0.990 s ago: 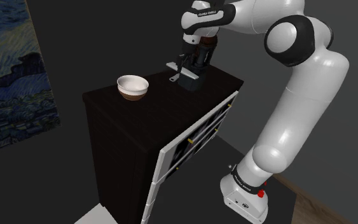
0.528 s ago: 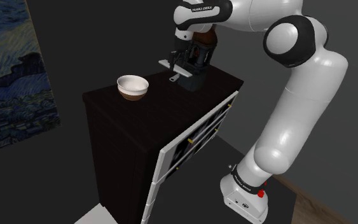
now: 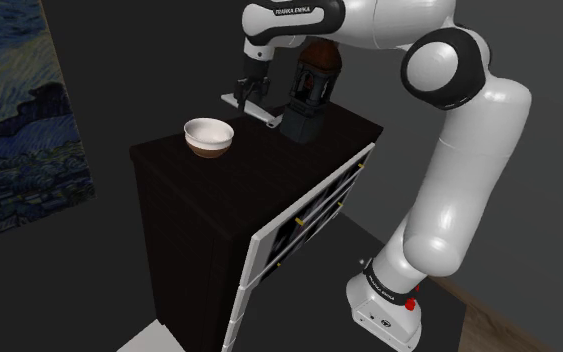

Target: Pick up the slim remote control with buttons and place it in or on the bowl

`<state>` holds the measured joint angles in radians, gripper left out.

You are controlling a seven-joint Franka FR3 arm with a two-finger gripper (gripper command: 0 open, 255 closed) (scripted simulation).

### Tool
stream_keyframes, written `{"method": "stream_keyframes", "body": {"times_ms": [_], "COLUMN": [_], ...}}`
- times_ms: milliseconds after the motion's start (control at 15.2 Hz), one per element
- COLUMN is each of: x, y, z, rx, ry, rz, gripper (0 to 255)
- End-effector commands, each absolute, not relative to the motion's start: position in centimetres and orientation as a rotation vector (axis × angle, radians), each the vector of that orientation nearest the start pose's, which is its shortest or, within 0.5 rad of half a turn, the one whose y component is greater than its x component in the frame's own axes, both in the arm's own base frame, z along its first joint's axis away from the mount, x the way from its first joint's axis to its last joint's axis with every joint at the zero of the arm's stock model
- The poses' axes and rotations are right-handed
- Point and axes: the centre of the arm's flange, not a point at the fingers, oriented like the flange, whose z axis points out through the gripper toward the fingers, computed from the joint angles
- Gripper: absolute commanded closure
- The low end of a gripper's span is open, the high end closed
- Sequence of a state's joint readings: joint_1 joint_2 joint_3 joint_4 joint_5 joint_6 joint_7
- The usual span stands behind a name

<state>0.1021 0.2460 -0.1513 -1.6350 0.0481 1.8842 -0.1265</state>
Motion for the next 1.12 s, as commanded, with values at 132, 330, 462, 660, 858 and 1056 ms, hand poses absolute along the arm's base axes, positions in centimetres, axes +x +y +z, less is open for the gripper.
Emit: {"method": "stream_keyframes", "body": {"times_ms": [132, 330, 462, 660, 858, 1056], "x": [65.1, 66.3, 67.2, 67.4, 67.4, 67.4], "y": [3.0, 6.8, 9.3, 10.0, 10.0, 10.0], "z": [48.0, 48.0, 48.0, 47.0, 45.4, 43.8], "rx": [-3.132, -3.132, -3.132, -3.132, -3.132, -3.132], "ry": [-0.103, -0.103, -0.103, -0.103, -0.103, -0.103], "rz": [-0.012, -0.012, -0.012, -0.012, -0.012, -0.012], "gripper": [255, 255, 255, 255, 255, 255]}}
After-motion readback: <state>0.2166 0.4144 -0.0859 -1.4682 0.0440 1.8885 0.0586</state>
